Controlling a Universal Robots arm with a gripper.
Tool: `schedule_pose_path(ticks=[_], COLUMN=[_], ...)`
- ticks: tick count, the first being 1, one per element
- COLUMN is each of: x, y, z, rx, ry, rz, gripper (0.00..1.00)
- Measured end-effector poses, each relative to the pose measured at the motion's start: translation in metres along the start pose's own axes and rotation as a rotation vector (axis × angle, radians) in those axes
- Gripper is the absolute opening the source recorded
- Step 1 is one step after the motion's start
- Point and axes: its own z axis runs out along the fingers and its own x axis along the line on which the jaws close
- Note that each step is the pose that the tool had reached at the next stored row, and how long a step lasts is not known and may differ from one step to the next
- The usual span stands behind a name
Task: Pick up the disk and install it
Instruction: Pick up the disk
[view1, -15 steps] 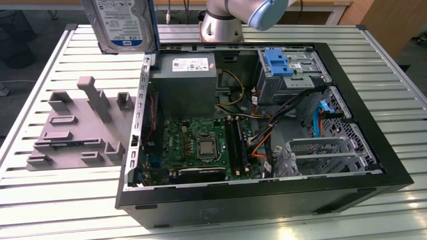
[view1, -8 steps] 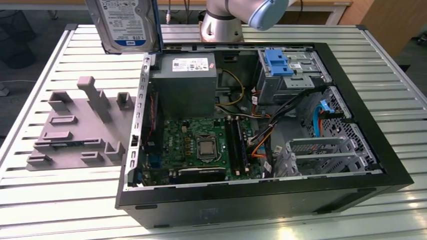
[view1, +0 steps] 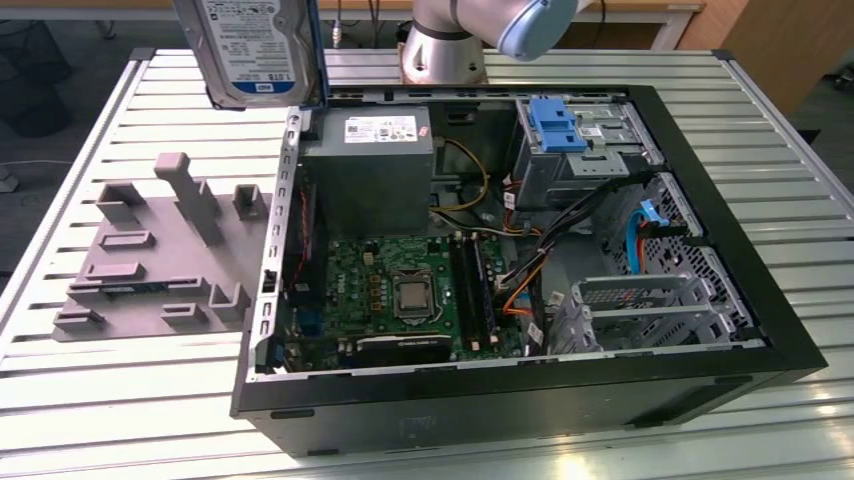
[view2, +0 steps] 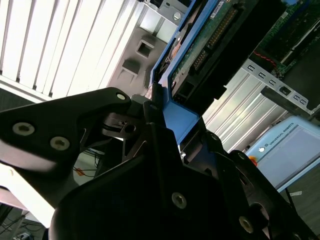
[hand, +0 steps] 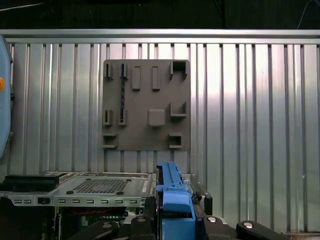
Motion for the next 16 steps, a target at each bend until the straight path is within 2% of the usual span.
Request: schedule_pose_path(ticks=[6, 16], x=[0.0055, 0.0056], y=[-0.0003, -0.0027], z=[0.0, -0.0001], rx=[-0.0001, -0.0001], ry=[0.0, 0.0], rz=[0.0, 0.0], gripper=[0.37, 0.37])
